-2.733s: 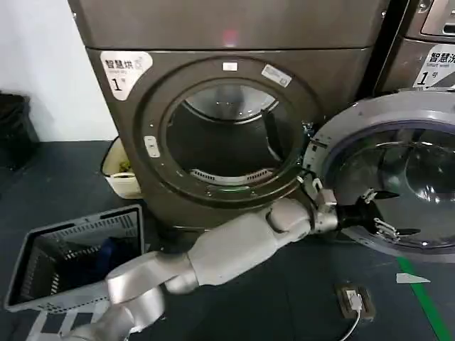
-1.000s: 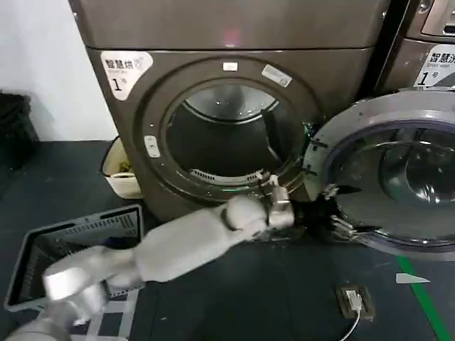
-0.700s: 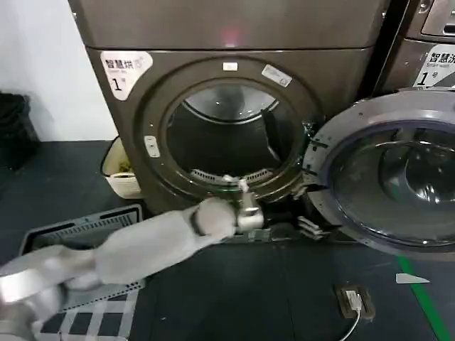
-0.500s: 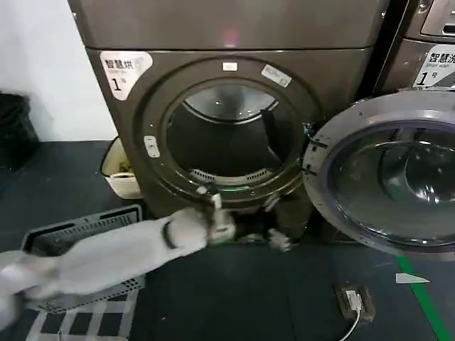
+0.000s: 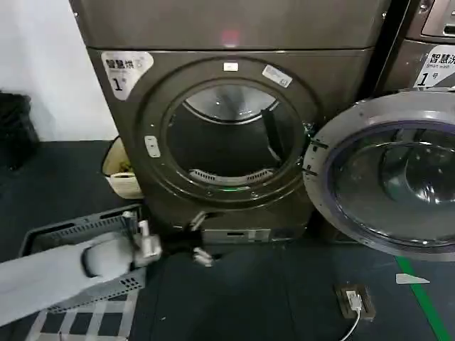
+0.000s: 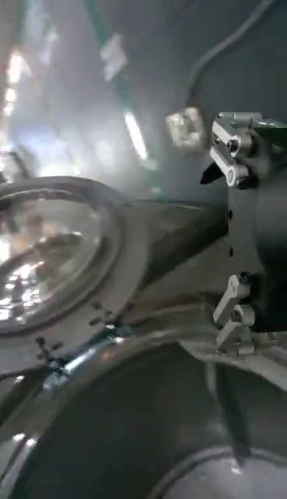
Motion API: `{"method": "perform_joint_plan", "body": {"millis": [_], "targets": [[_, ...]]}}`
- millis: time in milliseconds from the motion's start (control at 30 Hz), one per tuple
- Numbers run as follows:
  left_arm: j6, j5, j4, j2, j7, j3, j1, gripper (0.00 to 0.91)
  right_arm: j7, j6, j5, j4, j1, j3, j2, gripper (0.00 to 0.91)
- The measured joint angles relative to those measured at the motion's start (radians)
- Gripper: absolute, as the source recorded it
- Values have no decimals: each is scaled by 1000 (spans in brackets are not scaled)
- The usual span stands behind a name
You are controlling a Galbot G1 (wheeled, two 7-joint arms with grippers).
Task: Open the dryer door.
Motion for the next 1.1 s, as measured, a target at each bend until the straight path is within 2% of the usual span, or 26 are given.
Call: {"method": "perform_joint_plan", "body": {"millis": [200, 333, 600, 1033, 1100], "targets": [[-7, 49, -3, 143, 51, -32, 35, 907, -3, 0, -2, 4, 2, -4, -8, 907], [-9, 88, 11, 227, 96, -122, 109, 907, -5, 0, -1, -4, -1, -6, -15, 907], [-73, 175, 54, 383, 100, -241, 251, 907, -9, 2, -1, -14, -5, -6, -27, 907], [-95, 218, 195, 487, 180, -345, 332, 907, -14, 6, -18, -6, -3, -5, -38, 907], [-96, 217, 214, 488, 186, -365, 352, 907, -18, 3, -3, 13, 6, -6, -25, 907]]}}
